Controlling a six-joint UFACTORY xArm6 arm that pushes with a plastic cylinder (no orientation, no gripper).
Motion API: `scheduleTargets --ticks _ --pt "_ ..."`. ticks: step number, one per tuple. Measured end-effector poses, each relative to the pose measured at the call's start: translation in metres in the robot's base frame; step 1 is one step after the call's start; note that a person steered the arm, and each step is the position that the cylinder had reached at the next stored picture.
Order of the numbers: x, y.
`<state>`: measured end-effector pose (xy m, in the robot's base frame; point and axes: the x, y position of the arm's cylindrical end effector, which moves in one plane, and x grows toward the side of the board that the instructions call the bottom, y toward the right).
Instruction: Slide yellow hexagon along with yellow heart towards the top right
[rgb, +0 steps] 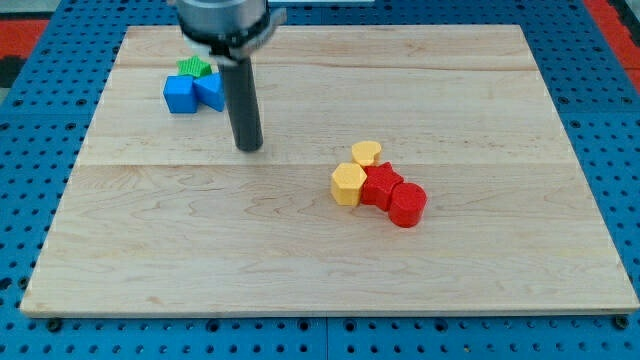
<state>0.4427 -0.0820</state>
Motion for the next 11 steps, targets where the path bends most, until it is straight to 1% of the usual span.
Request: scheduleTargets --ticks 1,2,3,4,5,7,8,10,11 --pt "0.052 0.013" --pt "0.056 0.011" --pt "0.062 0.072" --pt "0.050 0.100" --pt "0.022 0.110" --pt "-0.021 0.154" --pt "-0.047 0.159" --pt "-0.088 0.195" --pt "-0.114 0.165"
